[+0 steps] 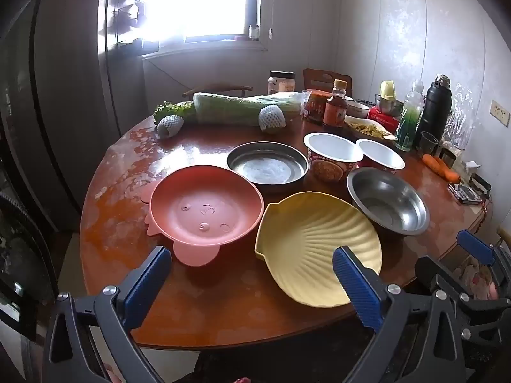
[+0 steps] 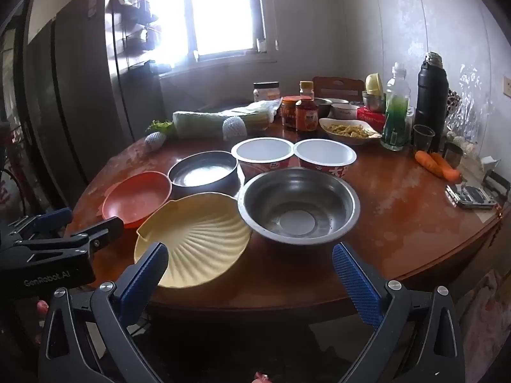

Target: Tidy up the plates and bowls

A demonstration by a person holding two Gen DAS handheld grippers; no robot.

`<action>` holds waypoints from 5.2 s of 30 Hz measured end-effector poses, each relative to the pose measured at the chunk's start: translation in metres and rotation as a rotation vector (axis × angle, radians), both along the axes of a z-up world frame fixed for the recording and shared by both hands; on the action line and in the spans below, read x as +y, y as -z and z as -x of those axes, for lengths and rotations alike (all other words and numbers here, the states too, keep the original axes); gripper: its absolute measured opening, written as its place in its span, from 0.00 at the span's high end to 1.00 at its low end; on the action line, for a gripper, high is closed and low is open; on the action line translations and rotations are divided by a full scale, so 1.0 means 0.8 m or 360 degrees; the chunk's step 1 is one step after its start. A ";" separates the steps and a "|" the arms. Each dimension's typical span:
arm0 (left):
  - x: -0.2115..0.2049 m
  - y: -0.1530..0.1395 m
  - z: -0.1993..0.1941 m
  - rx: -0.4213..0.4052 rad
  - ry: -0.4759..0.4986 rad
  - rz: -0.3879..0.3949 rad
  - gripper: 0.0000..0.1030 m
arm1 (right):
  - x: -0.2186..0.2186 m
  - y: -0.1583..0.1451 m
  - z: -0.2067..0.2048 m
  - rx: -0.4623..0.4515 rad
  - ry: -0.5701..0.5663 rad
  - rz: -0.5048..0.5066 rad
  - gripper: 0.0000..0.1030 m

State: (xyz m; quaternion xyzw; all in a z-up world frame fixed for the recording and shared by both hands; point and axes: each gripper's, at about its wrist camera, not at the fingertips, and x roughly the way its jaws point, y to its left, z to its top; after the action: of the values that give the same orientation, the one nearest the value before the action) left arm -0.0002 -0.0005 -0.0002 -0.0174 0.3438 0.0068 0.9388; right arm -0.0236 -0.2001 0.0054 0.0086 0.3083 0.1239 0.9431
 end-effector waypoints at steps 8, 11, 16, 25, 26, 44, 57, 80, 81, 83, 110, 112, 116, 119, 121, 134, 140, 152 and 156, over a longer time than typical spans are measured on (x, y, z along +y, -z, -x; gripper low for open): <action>-0.007 0.006 -0.005 0.0042 -0.0024 -0.0017 0.01 | 0.002 0.003 0.000 0.0036 -0.0003 0.0035 0.00; -0.007 0.008 -0.007 0.0046 -0.0027 -0.0009 0.01 | 0.001 0.008 0.007 -0.0021 -0.0018 -0.0004 0.00; -0.007 0.008 -0.007 0.0045 -0.0030 -0.0008 0.01 | 0.001 0.004 0.005 -0.0024 -0.0012 -0.0013 0.00; -0.008 0.009 -0.007 0.0039 -0.0032 -0.0003 0.01 | -0.003 0.002 0.001 -0.0008 -0.0002 -0.0023 0.00; -0.008 0.009 -0.007 0.0039 -0.0030 -0.0003 0.01 | -0.004 0.002 0.001 -0.0010 0.0001 -0.0021 0.00; -0.007 0.008 -0.005 0.0039 -0.0031 0.0000 0.01 | 0.000 0.003 0.001 0.0005 0.0001 0.0016 0.00; -0.009 0.007 -0.006 0.0047 -0.0018 -0.0005 0.01 | 0.002 0.003 0.002 0.0007 -0.0006 0.0043 0.00; 0.006 0.003 -0.005 0.0009 -0.0034 0.0016 0.01 | 0.009 0.003 -0.004 -0.0001 -0.0061 0.0039 0.00; 0.009 0.003 -0.005 0.0009 -0.0040 0.0019 0.01 | 0.010 0.002 -0.005 -0.0006 -0.0066 0.0040 0.00; 0.018 0.003 -0.006 0.0007 -0.0066 0.0028 0.01 | 0.013 0.000 -0.009 -0.0008 -0.0080 0.0044 0.00; 0.147 0.023 -0.084 0.0178 -0.0228 0.0057 0.01 | 0.157 -0.006 -0.132 0.0167 -0.0493 0.0107 0.00; 0.153 0.031 -0.093 0.0211 -0.0219 0.0078 0.01 | 0.165 0.001 -0.142 0.0192 -0.0498 0.0139 0.00; 0.157 0.037 -0.099 0.0220 -0.0213 0.0086 0.01 | 0.179 0.016 -0.159 0.0239 -0.0522 0.0171 0.01; 0.158 0.041 -0.104 0.0231 -0.0203 0.0106 0.05 | 0.182 0.023 -0.165 0.0264 -0.0552 0.0129 0.07; 0.159 0.043 -0.108 0.0236 -0.0196 0.0105 0.08 | 0.186 0.026 -0.169 0.0262 -0.0570 0.0132 0.18; 0.150 0.056 -0.118 0.0281 -0.0146 0.0142 0.37 | 0.204 0.046 -0.176 0.0305 -0.0666 0.0216 0.55; 0.147 0.061 -0.123 0.0309 -0.0104 0.0194 0.52 | 0.206 0.052 -0.180 0.0337 -0.0686 0.0213 0.65; 0.161 0.055 -0.138 0.0316 -0.0143 0.0187 0.60 | 0.212 0.045 -0.180 0.0333 -0.0706 0.0176 0.67; 0.170 0.048 -0.143 0.0306 -0.0162 0.0147 0.60 | 0.217 0.036 -0.171 0.0312 -0.0730 0.0158 0.67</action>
State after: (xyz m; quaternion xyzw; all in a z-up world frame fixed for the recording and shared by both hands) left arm 0.1142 0.1355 -0.0383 -0.0773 0.4309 0.0403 0.8982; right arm 0.1131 -0.0262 -0.0231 -0.0959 0.3979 0.3180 0.8552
